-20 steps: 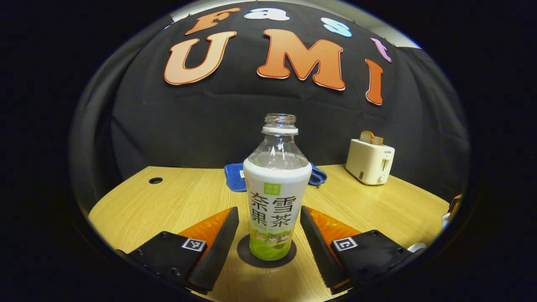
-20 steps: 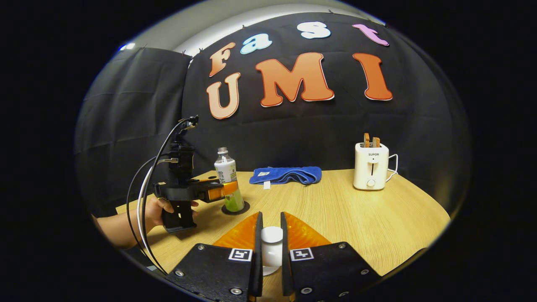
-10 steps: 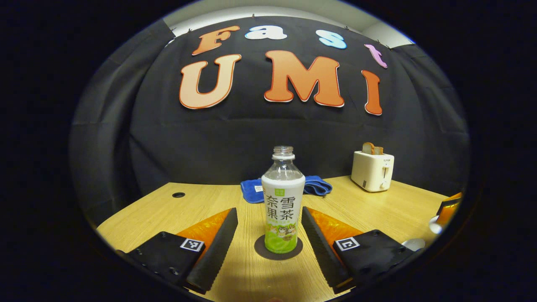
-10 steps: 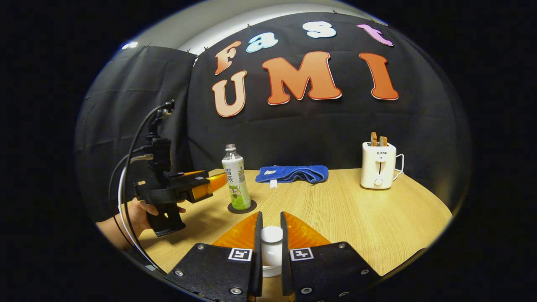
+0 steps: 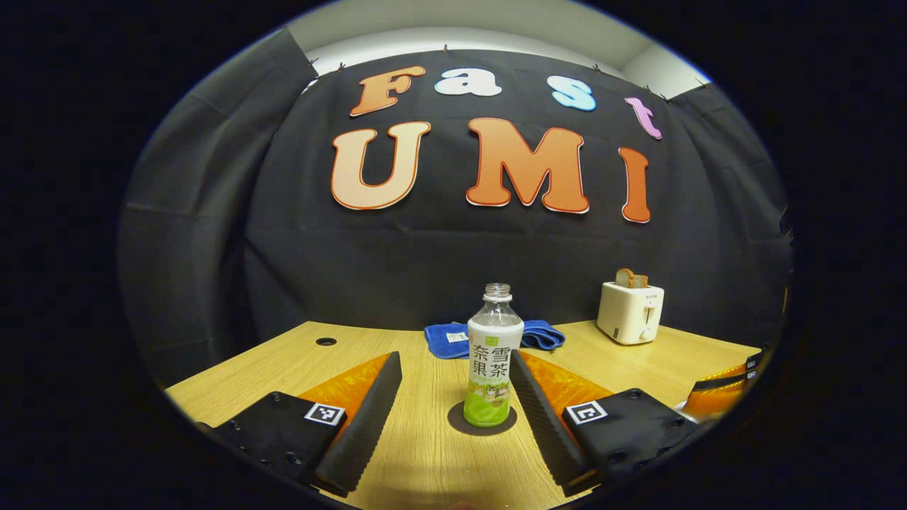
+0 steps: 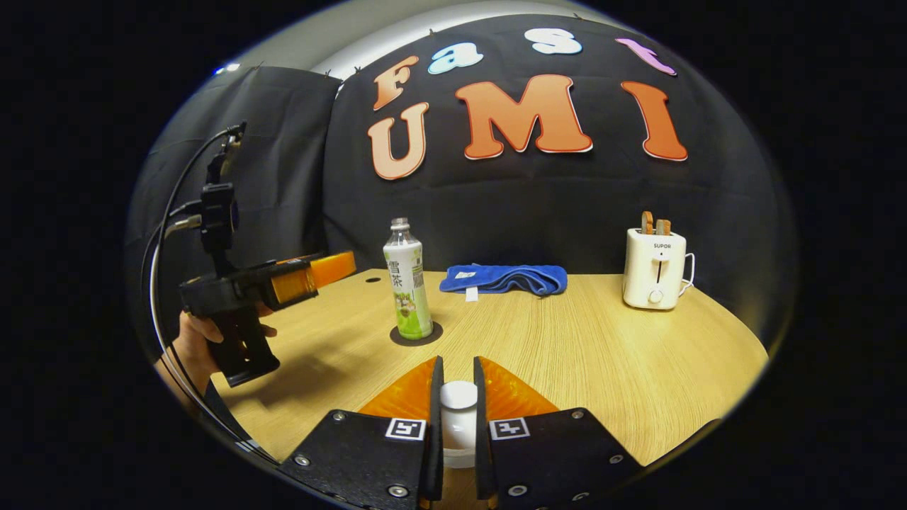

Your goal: Open the teacup lid with one hand, grasp the water bottle and pour water into the teacup with the other hand; after pouring, place the water bottle on the coaster and then close the teacup lid.

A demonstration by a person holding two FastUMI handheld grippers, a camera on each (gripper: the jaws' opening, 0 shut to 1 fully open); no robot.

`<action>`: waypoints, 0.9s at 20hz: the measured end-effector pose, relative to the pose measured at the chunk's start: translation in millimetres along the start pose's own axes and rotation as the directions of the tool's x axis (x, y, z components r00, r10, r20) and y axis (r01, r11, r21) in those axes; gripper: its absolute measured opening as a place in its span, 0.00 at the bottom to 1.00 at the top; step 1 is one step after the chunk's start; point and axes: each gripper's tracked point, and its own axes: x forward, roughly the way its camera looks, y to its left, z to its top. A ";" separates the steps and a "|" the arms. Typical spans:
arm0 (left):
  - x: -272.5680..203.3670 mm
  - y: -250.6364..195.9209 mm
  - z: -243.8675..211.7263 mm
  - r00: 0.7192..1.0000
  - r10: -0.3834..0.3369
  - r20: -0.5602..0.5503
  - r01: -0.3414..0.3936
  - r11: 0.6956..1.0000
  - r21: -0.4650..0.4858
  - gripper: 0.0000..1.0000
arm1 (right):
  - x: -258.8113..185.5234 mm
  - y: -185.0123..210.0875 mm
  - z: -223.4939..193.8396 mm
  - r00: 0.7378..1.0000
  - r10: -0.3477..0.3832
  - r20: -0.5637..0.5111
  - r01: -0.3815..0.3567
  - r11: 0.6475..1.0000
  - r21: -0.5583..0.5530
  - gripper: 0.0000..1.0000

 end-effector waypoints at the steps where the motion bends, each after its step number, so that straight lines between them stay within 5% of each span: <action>1: -1.8 -0.1 -1.2 1.000 -0.001 -0.002 0.001 1.000 -0.006 0.96 | 0.9 0.5 -3.1 1.000 0.000 -0.006 0.000 1.000 -0.009 0.18; 13: -11.8 6.5 -3.0 1.000 -0.003 0.001 0.003 1.000 -0.027 0.97 | 11.3 4.3 -19.3 1.000 0.026 -0.005 -0.026 1.000 0.015 0.18; 18: -18.8 1.3 3.1 1.000 -0.013 0.010 0.013 0.999 -0.042 0.97 | 10.5 1.6 -18.3 1.000 0.004 0.004 -0.004 1.000 -0.001 0.28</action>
